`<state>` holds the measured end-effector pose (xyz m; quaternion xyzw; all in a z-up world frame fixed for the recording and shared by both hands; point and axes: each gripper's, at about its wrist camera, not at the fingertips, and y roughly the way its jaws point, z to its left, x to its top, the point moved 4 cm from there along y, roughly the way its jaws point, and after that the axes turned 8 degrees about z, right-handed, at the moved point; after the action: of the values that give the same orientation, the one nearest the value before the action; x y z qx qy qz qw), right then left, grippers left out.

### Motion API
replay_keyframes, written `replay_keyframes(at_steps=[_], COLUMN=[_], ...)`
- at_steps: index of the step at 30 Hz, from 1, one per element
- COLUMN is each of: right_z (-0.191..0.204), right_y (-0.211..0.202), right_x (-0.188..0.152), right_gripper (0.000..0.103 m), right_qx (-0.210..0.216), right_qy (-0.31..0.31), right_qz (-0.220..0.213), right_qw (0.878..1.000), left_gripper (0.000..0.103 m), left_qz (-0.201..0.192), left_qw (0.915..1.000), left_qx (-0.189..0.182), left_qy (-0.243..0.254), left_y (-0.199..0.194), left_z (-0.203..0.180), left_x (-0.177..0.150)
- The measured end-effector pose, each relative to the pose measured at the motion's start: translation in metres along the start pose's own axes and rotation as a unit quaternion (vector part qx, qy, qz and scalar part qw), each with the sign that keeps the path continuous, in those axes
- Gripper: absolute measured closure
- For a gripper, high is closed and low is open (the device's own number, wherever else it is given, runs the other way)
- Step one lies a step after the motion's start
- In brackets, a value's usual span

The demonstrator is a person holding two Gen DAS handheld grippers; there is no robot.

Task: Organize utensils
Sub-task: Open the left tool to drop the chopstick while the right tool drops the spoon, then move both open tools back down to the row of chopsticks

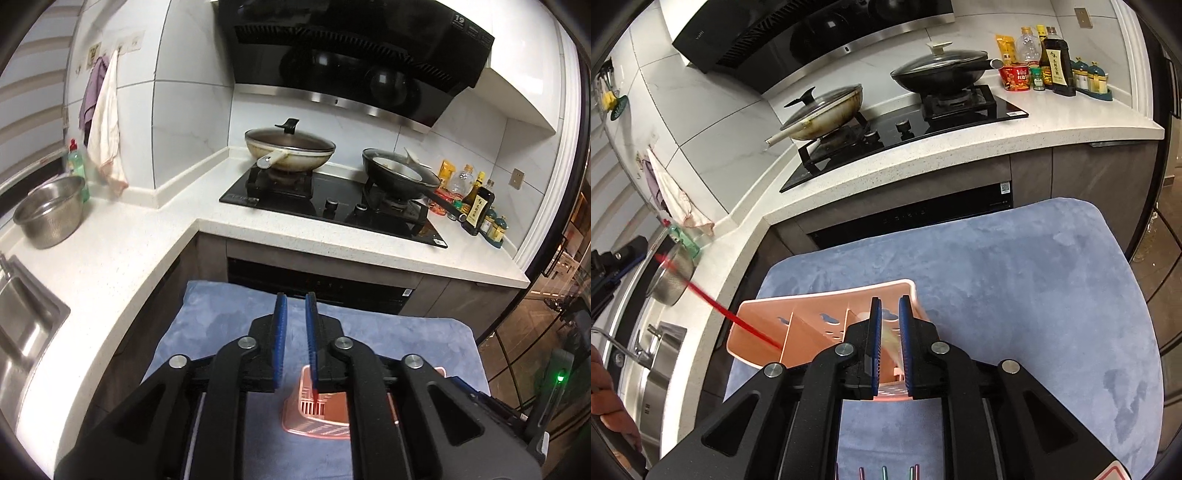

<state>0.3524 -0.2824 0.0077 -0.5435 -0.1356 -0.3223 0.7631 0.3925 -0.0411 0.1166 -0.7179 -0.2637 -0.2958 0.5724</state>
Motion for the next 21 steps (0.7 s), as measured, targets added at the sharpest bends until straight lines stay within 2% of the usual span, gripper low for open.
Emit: replay_keyframes(at_steps=[2, 4, 7, 9, 13, 17, 21], right_z=[0.001, 0.003, 0.008, 0.011, 0.016, 0.016, 0.013], right_y=[-0.006, -0.012, -0.025, -0.038, -0.062, -0.083, -0.1], right_x=[-0.002, -0.005, -0.011, -0.017, -0.034, -0.064, -0.106], right_gripper=[0.09, 0.09, 0.089, 0.082, 0.076, 0.072, 0.068], right_qx=[0.0, -0.004, -0.005, -0.006, -0.006, -0.005, -0.022], right_qy=[-0.002, -0.009, -0.016, -0.022, -0.031, -0.032, -0.047], right_qz=[-0.002, -0.006, -0.012, -0.02, -0.031, -0.031, -0.031], right_qw=[1.0, 1.0, 1.0, 1.0, 0.999, 0.999, 0.998], left_gripper=[0.07, 0.063, 0.063, 0.063, 0.062, 0.062, 0.061], left_qz=[-0.003, -0.01, -0.01, -0.01, -0.006, 0.01, 0.026], left_qw=[1.0, 0.9998, 0.9998, 0.9996, 0.9992, 0.9988, 0.9979], left_qx=[0.005, 0.012, 0.019, 0.025, 0.04, 0.047, 0.057], left_qy=[-0.005, -0.008, -0.005, -0.001, 0.009, 0.011, 0.014], left_y=[-0.003, -0.011, -0.021, -0.028, -0.045, -0.058, -0.07], left_z=[0.004, 0.007, 0.011, 0.014, 0.021, 0.03, 0.037], left_x=[-0.001, -0.004, -0.011, -0.018, -0.04, -0.07, -0.108])
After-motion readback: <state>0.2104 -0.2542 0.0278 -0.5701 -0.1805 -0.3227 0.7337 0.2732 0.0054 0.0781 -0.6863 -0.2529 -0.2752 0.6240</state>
